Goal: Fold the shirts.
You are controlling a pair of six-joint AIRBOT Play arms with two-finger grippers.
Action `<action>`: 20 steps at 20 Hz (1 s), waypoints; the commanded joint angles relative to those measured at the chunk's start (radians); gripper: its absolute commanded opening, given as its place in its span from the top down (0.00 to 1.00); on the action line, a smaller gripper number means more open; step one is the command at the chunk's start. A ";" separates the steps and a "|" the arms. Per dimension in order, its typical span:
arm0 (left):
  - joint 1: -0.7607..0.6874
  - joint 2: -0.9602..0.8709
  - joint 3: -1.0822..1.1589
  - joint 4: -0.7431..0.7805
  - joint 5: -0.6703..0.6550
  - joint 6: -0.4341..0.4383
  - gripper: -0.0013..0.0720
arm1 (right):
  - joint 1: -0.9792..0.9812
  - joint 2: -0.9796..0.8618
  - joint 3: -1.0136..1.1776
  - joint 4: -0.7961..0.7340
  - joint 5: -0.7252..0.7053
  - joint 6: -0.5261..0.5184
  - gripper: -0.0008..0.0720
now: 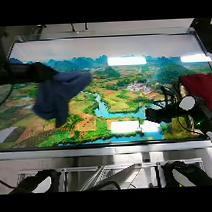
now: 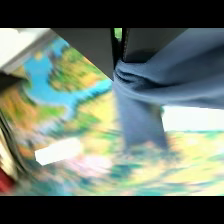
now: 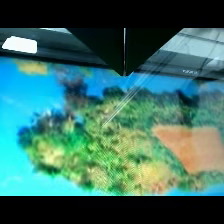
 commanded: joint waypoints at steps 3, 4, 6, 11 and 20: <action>-0.388 -0.026 -0.095 0.133 0.062 -0.075 0.97 | 0.000 0.000 0.000 -0.003 0.058 -0.043 0.96; -0.423 -0.047 -0.135 0.131 0.075 -0.075 0.96 | 0.000 0.000 0.000 -0.003 0.058 -0.058 0.95; -0.459 -0.100 -0.181 0.131 0.073 -0.076 0.10 | 0.000 0.000 0.008 -0.026 0.062 -0.059 0.72; -0.349 -0.206 -0.093 0.134 -0.129 -0.080 0.04 | -0.016 0.000 0.137 -0.111 0.093 -0.058 0.51; 0.127 -0.251 -0.359 0.076 -0.053 0.095 0.05 | -0.234 -0.188 0.158 0.053 0.038 -0.219 0.48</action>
